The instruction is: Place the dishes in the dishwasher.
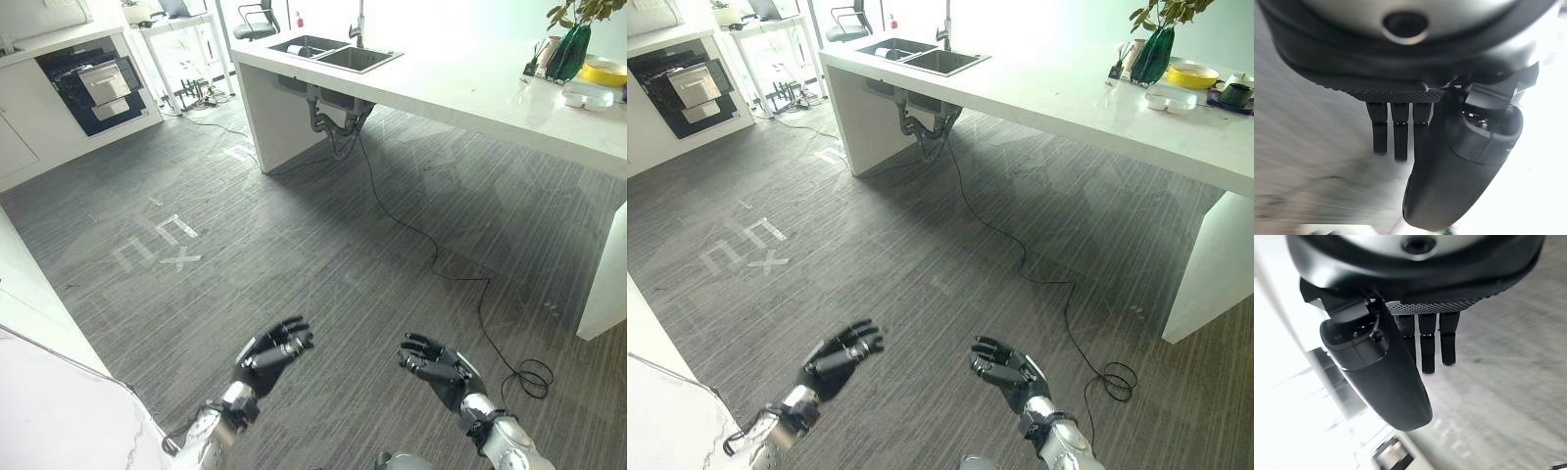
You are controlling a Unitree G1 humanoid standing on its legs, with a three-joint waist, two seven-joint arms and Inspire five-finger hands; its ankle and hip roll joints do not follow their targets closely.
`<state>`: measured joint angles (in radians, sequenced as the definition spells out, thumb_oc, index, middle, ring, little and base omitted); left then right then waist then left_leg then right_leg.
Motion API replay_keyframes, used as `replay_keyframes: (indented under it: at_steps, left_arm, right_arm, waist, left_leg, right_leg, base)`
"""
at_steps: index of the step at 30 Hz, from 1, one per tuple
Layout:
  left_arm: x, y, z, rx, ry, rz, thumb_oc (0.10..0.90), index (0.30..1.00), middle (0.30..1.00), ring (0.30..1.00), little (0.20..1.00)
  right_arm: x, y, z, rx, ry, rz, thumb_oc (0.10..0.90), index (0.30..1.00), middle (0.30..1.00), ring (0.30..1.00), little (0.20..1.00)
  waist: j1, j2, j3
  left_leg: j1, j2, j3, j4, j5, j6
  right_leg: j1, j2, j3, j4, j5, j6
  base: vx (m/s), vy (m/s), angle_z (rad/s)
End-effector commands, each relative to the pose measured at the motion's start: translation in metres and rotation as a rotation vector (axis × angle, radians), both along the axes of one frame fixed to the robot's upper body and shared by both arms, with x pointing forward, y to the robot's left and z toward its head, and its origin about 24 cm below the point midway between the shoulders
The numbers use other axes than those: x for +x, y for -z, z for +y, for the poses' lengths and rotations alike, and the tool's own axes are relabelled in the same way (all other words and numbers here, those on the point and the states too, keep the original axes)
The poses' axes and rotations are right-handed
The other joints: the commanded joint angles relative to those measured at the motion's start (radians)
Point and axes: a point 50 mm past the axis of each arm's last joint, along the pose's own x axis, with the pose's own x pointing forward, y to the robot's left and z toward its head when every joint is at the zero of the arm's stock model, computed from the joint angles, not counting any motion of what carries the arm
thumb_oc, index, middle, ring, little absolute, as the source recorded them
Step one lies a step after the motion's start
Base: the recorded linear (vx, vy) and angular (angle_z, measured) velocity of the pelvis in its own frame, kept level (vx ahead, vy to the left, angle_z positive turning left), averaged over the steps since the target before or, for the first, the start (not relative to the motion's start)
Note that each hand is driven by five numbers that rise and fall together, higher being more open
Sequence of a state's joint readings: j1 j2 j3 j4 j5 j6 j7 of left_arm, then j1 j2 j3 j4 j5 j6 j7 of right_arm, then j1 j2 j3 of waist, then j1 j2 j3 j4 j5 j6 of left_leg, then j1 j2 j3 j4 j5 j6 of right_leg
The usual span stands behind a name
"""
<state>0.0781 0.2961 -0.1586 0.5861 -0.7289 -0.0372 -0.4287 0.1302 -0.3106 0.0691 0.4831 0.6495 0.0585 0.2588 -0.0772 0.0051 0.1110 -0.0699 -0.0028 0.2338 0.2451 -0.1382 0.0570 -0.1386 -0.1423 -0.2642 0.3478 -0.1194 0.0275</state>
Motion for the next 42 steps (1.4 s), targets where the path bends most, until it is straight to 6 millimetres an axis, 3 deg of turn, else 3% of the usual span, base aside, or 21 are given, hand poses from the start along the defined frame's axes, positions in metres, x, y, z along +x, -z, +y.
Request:
replay_keyframes:
  at_steps: [1, 7, 10, 14, 17, 19, 20, 21, 22, 23, 26, 29, 32, 33, 34, 35, 38, 39, 42]
  left_arm:
    - [0.016, -0.015, 0.005, 0.137, 0.114, -0.107, 0.8, 0.9, 0.9, 0.9, 0.9]
    - [-0.001, 0.012, 0.022, 0.388, 0.162, 0.074, 0.8, 0.9, 0.9, 0.9, 0.9]
    - [-0.011, 0.025, 0.028, 0.481, 0.172, 0.175, 0.8, 0.9, 0.9, 0.9, 0.9]
    - [-0.014, 0.036, 0.026, 0.597, 0.24, 0.263, 0.8, 0.9, 0.9, 0.9, 0.9]
    - [-0.009, 0.039, 0.02, 0.633, 0.25, 0.288, 0.8, 0.9, 0.9, 0.9, 0.9]
    - [-0.001, 0.038, 0.014, 0.641, 0.205, 0.26, 0.8, 0.9, 0.9, 0.9, 0.9]
    - [0.008, 0.034, 0.013, 0.629, 0.177, 0.236, 0.8, 0.9, 0.9, 0.9, 0.9]
    - [0.013, 0.031, 0.013, 0.623, 0.163, 0.225, 0.8, 0.9, 0.9, 0.9, 0.9]
    - [0.01, 0.032, 0.015, 0.614, 0.143, 0.227, 0.8, 0.9, 0.9, 0.9, 0.9]
    - [0.008, 0.033, 0.015, 0.612, 0.139, 0.232, 0.8, 0.9, 0.9, 0.9, 0.9]
    - [-0.006, 0.041, 0.017, 0.601, 0.132, 0.289, 0.8, 0.9, 0.9, 0.9, 0.9]
    - [-0.02, 0.05, 0.019, 0.559, 0.109, 0.343, 0.8, 0.9, 0.9, 0.9, 0.9]
    - [-0.033, 0.054, 0.026, 0.548, 0.095, 0.39, 0.8, 0.9, 0.9, 0.9, 0.9]
    - [-0.035, 0.055, 0.029, 0.565, 0.124, 0.395, 0.8, 0.9, 0.9, 0.9, 0.9]
    - [-0.035, 0.054, 0.031, 0.578, 0.142, 0.396, 0.8, 0.9, 0.9, 0.9, 0.9]
    - [-0.033, 0.053, 0.032, 0.588, 0.16, 0.389, 0.8, 0.9, 0.9, 0.9, 0.9]
    - [-0.024, 0.048, 0.034, 0.607, 0.179, 0.355, 0.8, 0.9, 0.9, 0.9, 0.9]
    - [-0.019, 0.046, 0.035, 0.606, 0.172, 0.342, 0.8, 0.9, 0.9, 0.9, 0.9]
    - [-0.012, 0.043, 0.03, 0.593, 0.18, 0.301, 0.8, 0.9, 0.9, 0.9, 0.9]
  right_arm:
    - [0.025, -0.019, 0.0, -0.041, -0.059, -0.122, 0.8, 0.9, 0.9, 0.9, 0.9]
    - [0.018, -0.004, -0.004, -0.086, -0.074, -0.032, 0.8, 0.9, 0.9, 0.9, 0.9]
    - [0.015, 0.003, -0.01, -0.216, -0.108, 0.037, 0.8, 0.9, 0.9, 0.9, 0.9]
    - [0.01, 0.015, -0.016, -0.329, -0.143, 0.132, 0.8, 0.9, 0.9, 0.9, 0.9]
    - [0.01, 0.019, -0.017, -0.276, -0.086, 0.17, 0.8, 0.9, 0.9, 0.9, 0.9]
    - [0.015, 0.017, -0.019, -0.32, -0.107, 0.154, 0.8, 0.9, 0.9, 0.9, 0.9]
    - [0.014, 0.016, -0.026, -0.331, -0.089, 0.157, 0.8, 0.9, 0.9, 0.9, 0.9]
    - [0.011, 0.017, -0.033, -0.332, -0.072, 0.163, 0.8, 0.9, 0.9, 0.9, 0.9]
    - [0.01, 0.019, -0.039, -0.339, -0.062, 0.171, 0.8, 0.9, 0.9, 0.9, 0.9]
    - [0.009, 0.02, -0.039, -0.343, -0.064, 0.177, 0.8, 0.9, 0.9, 0.9, 0.9]
    - [-0.002, 0.029, -0.039, -0.359, -0.082, 0.23, 0.8, 0.9, 0.9, 0.9, 0.9]
    - [-0.009, 0.035, -0.038, -0.361, -0.082, 0.249, 0.8, 0.9, 0.9, 0.9, 0.9]
    - [-0.015, 0.04, -0.035, -0.364, -0.093, 0.279, 0.8, 0.9, 0.9, 0.9, 0.9]
    - [-0.018, 0.042, -0.033, -0.373, -0.097, 0.285, 0.8, 0.9, 0.9, 0.9, 0.9]
    - [-0.019, 0.043, -0.033, -0.379, -0.098, 0.289, 0.8, 0.9, 0.9, 0.9, 0.9]
    - [-0.019, 0.043, -0.033, -0.38, -0.092, 0.291, 0.8, 0.9, 0.9, 0.9, 0.9]
    - [-0.019, 0.042, -0.031, -0.372, -0.056, 0.281, 0.8, 0.9, 0.9, 0.9, 0.9]
    - [-0.019, 0.043, -0.031, -0.37, -0.055, 0.279, 0.8, 0.9, 0.9, 0.9, 0.9]
    - [-0.021, 0.044, -0.03, -0.362, -0.042, 0.274, 0.8, 0.9, 0.9, 0.9, 0.9]
  waist:
    - [0.008, -0.003, -0.019]
    - [0.018, -0.001, -0.016]
    - [0.024, -0.001, -0.013]
    - [0.028, -0.003, -0.006]
    - [0.03, -0.005, 0.005]
    - [0.036, -0.039, 0.034]
    - [0.051, -0.056, 0.069]
    - [0.057, -0.046, 0.085]
    - [0.067, -0.031, 0.095]
    - [0.071, -0.024, 0.097]
    - [0.09, 0.03, 0.098]
    - [0.087, 0.03, 0.084]
    - [0.103, 0.015, 0.065]
    - [0.106, 0.006, 0.052]
    - [0.103, 0.001, 0.044]
    - [0.092, 0.0, 0.038]
    - [0.057, 0.009, 0.044]
    - [0.043, 0.038, 0.054]
    - [-0.014, 0.049, 0.077]
  left_leg:
    - [-0.011, 0.053, 0.058, 0.055, -0.124, -0.067]
    - [-0.013, 0.05, 0.044, 0.055, -0.124, -0.071]
    - [-0.014, 0.051, 0.036, 0.055, -0.126, -0.075]
    - [-0.013, 0.056, 0.03, 0.055, -0.121, -0.079]
    - [0.004, 0.056, 0.033, 0.055, -0.103, -0.085]
    - [0.038, 0.027, 0.072, 0.055, -0.075, -0.088]
    - [-0.044, 0.04, 0.053, 0.177, 0.001, -0.112]
    - [-0.091, 0.046, 0.046, 0.197, 0.028, -0.123]
    - [-0.101, 0.038, 0.066, 0.087, 0.049, -0.121]
    - [-0.101, 0.038, 0.068, 0.055, 0.056, -0.12]
    - [-0.263, 0.137, 0.04, 0.055, 0.105, -0.143]
    - [-0.282, 0.163, 0.076, 0.055, 0.097, -0.144]
    - [-0.264, 0.117, 0.069, 0.055, 0.066, -0.105]
    - [-0.243, 0.103, 0.084, 0.055, 0.042, -0.081]
    - [-0.223, 0.09, 0.086, 0.055, 0.023, -0.063]
    - [-0.2, 0.069, 0.071, 0.055, 0.002, -0.042]
    - [-0.141, -0.006, 0.012, 0.055, -0.057, 0.021]
    - [-0.118, 0.006, -0.005, 0.055, -0.061, 0.031]
    - [-0.062, -0.008, -0.062, 0.055, -0.086, 0.026]
  right_leg:
    - [0.054, 0.003, -0.029, -0.048, -0.084, 0.107]
    - [0.058, 0.011, -0.028, -0.048, -0.091, 0.106]
    - [0.06, 0.015, -0.031, -0.048, -0.099, 0.105]
    - [0.062, 0.027, -0.031, -0.048, -0.102, 0.095]
    - [0.065, 0.034, -0.03, -0.048, -0.107, 0.079]
    - [0.091, -0.001, -0.019, -0.048, -0.123, 0.064]
    - [0.106, -0.008, -0.008, -0.048, -0.125, 0.042]
    - [0.115, 0.004, -0.005, -0.048, -0.129, 0.036]
    - [0.13, 0.012, -0.005, -0.048, -0.137, 0.042]
    - [0.138, 0.015, -0.006, -0.048, -0.141, 0.045]
    - [0.191, 0.065, -0.015, -0.048, -0.176, 0.043]
    - [0.245, 0.057, -0.017, -0.048, -0.223, 0.056]
    - [0.321, 0.056, 0.018, -0.048, -0.257, 0.069]
    - [0.359, 0.05, 0.004, -0.048, -0.245, 0.074]
    - [0.386, 0.046, -0.007, -0.048, -0.188, 0.09]
    - [0.409, 0.042, -0.011, -0.048, -0.081, 0.116]
    - [0.243, 0.001, 0.032, 0.288, 0.088, 0.172]
    - [0.134, 0.011, 0.028, 0.392, 0.118, 0.141]
    - [-0.031, 0.12, 0.057, 0.294, 0.086, 0.121]
  base:
    - [0.0, 0.0, 0.0]
    - [0.02, -0.04, 0.07]
    - [0.03, -0.059, 0.09]
    - [0.02, -0.093, 0.11]
    - [0.03, -0.09, 0.2]
    - [0.15, -0.109, 0.02]
    - [0.19, -0.115, -0.08]
    - [0.23, 0.002, 0.06]
    - [0.27, 0.123, 0.45]
    - [0.36, 0.194, 0.33]
    - [0.42, 0.182, 0.01]
    - [0.5, 0.262, -0.13]
    - [0.45, 0.224, -0.53]
    - [0.43, 0.19, -0.56]
    - [0.48, 0.237, -0.33]
    - [0.4, 0.256, -0.15]
    - [0.38, 0.286, 0.12]
    - [0.26, 0.108, 0.74]
    - [0.3, -0.081, 0.5]
